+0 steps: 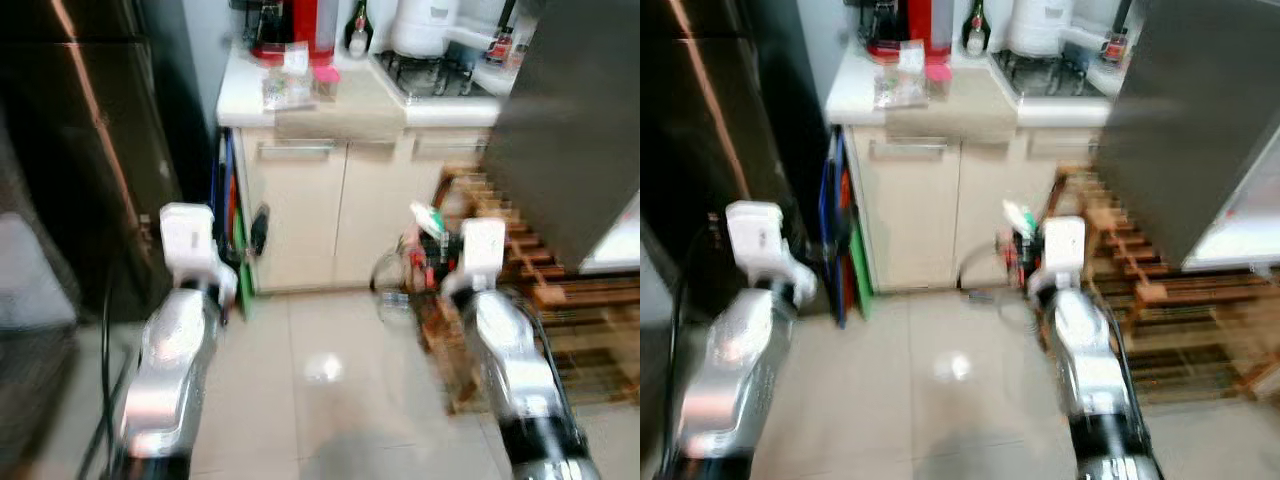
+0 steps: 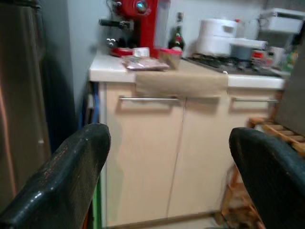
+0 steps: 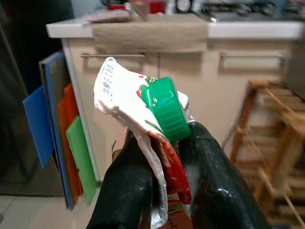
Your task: Restocking fridge
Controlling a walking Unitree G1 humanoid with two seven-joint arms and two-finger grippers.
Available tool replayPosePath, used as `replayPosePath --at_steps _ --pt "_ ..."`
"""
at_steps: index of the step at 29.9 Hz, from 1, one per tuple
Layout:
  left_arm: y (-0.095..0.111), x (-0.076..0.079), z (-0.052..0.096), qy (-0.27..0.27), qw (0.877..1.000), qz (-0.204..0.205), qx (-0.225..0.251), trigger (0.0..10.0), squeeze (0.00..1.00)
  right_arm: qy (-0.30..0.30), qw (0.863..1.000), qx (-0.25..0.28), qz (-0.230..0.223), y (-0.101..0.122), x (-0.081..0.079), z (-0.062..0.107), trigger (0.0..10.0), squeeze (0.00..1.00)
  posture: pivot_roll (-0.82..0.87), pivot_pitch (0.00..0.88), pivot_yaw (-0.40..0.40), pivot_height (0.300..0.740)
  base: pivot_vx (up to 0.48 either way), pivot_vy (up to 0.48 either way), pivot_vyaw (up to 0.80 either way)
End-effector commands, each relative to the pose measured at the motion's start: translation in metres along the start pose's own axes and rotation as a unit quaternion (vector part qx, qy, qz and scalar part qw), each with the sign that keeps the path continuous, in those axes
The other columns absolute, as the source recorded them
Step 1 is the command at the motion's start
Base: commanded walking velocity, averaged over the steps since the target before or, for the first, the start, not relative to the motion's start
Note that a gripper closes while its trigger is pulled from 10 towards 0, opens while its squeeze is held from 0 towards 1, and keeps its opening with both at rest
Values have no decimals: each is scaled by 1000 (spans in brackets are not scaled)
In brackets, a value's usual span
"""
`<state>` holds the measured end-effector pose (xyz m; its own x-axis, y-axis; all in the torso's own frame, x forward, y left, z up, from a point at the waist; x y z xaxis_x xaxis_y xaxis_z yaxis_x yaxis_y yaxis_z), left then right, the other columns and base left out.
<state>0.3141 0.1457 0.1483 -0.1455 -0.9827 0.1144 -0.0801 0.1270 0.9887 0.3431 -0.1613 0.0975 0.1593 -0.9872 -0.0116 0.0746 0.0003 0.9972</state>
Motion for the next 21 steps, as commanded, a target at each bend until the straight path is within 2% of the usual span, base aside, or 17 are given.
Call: replayPosePath --at_steps 1,7,15,21 --pt "5 9 -8 -15 1000 6 8 10000 0 1 1000 20 1 12 -1 -5 10000 0 -115 0 20 740 0 -480 0" --pt "9 13 -16 -17 1000 11 13 10000 0 -25 1000 -1 11 4 9 -3 10000 0 -117 0 21 740 0 -471 0" --pt "7 11 -16 -16 1000 9 9 10000 0 -28 999 -2 17 4 12 -4 10000 0 -118 0 18 740 0 -469 0" --pt "5 12 -18 -16 1000 6 2 10000 0 -41 999 -17 21 -5 20 -3 10000 0 -115 0 14 740 0 -469 0"
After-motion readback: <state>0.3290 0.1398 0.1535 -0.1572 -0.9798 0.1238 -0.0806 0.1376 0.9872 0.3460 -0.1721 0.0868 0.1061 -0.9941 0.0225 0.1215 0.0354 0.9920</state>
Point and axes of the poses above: a point about 5 cm out from each wrist's last joint towards the gripper, its own z axis pointing back from the gripper into the wrist, its own y axis along the axis of the wrist's last joint, x = y × z, the point moved 3 cm from there along -z, pointing out of the wrist towards the gripper, and after that the axes turned 2 degrees about z, right-handed, at the moved point
